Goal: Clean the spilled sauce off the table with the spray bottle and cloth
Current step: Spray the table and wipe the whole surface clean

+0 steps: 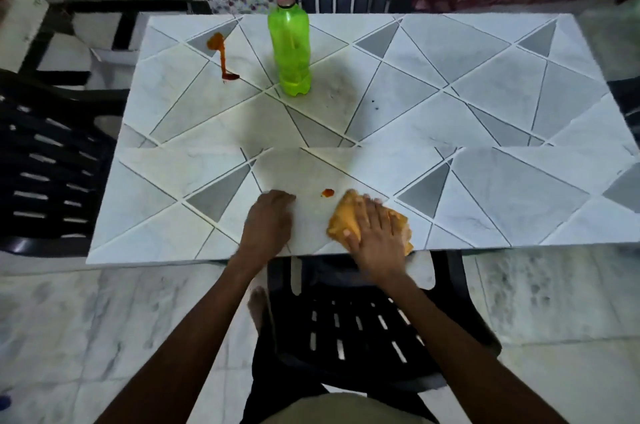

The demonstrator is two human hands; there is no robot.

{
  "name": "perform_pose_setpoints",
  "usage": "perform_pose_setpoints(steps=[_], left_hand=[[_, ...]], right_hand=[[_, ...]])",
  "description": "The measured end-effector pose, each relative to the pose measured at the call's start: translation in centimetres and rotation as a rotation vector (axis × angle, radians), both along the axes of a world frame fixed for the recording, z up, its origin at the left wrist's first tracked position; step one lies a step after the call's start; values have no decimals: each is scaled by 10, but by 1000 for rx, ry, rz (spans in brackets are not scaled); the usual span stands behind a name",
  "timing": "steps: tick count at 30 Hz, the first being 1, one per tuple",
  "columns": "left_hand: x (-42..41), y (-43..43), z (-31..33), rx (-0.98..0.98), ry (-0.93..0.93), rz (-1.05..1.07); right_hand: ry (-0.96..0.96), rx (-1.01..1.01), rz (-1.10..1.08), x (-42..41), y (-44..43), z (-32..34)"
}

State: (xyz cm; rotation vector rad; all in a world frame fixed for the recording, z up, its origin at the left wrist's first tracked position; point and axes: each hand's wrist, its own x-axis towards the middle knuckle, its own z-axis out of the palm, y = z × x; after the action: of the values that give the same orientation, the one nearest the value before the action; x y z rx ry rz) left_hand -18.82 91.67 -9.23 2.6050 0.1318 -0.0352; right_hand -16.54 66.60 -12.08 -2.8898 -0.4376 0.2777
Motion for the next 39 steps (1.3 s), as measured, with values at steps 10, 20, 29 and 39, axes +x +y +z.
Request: perform_pose_setpoints(steps=[10,20,29,39], left_hand=[[10,109,-11,137,28,-345],[13,113,-9,183,80,-384],[17,107,-4,149,106,-344],[15,100,-5,173,107,-310]], right_hand=[[6,17,-598,-21,67,9],[22,-23,-687,-41,87,2],[27,24,-517,-61,143,11],[75,-65,-550,-42,68,11]])
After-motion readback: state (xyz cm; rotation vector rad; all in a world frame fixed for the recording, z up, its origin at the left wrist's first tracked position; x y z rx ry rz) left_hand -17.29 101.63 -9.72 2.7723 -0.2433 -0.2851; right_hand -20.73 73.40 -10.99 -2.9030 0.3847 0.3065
